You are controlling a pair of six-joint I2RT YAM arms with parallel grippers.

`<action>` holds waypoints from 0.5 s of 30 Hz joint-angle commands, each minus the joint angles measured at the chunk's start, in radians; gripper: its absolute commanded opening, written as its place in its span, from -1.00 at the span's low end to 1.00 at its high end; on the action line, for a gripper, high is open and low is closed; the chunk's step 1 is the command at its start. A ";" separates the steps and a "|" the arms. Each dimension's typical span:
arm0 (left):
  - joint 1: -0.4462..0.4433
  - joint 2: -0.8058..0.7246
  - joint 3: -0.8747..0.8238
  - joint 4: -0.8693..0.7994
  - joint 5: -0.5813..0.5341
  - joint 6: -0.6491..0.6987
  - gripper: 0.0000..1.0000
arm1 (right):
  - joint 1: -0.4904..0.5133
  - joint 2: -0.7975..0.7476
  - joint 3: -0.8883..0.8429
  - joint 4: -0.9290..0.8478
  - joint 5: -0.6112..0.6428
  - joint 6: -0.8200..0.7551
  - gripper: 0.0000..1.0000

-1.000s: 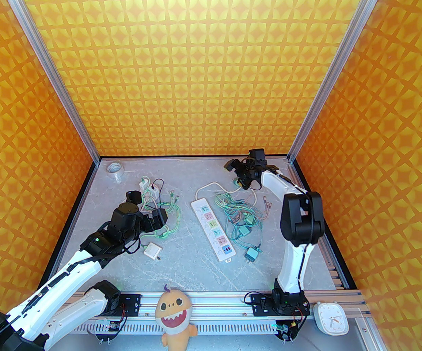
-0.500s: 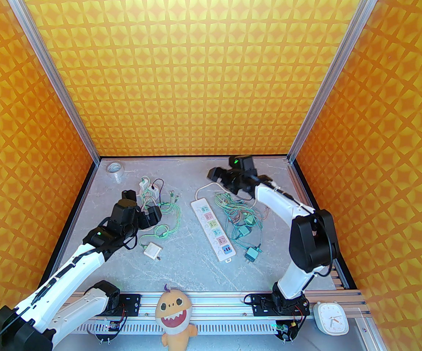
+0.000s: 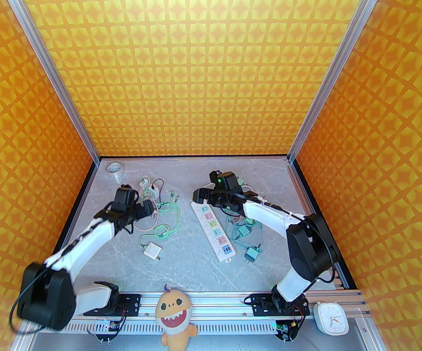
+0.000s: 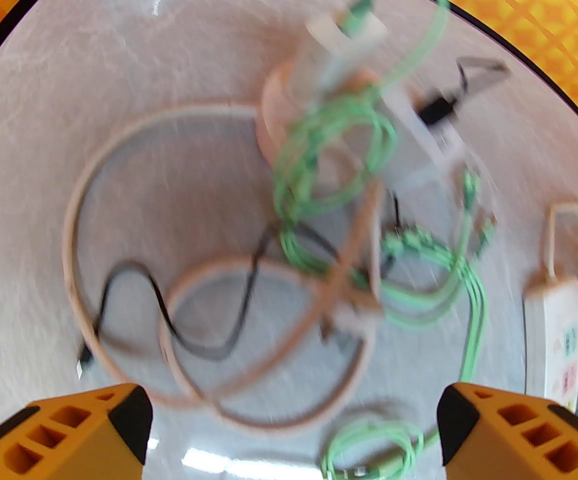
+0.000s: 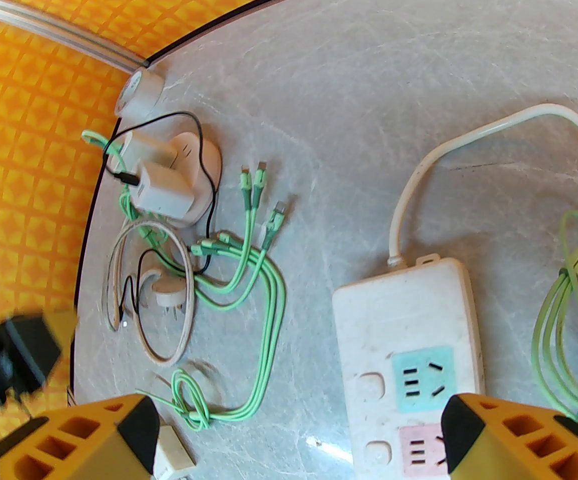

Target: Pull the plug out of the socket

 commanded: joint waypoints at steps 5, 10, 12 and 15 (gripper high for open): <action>0.044 0.205 0.204 0.130 0.038 0.090 0.98 | 0.002 -0.055 -0.029 0.066 0.015 -0.008 0.97; 0.114 0.308 0.323 0.139 0.038 -0.022 0.94 | 0.003 -0.060 -0.038 0.068 0.020 -0.010 0.97; 0.137 0.310 0.334 0.175 0.038 -0.052 0.92 | 0.003 -0.062 -0.038 0.064 0.025 -0.013 0.97; 0.188 0.343 0.379 0.165 0.049 -0.121 0.82 | 0.004 -0.056 -0.035 0.061 0.028 -0.011 0.97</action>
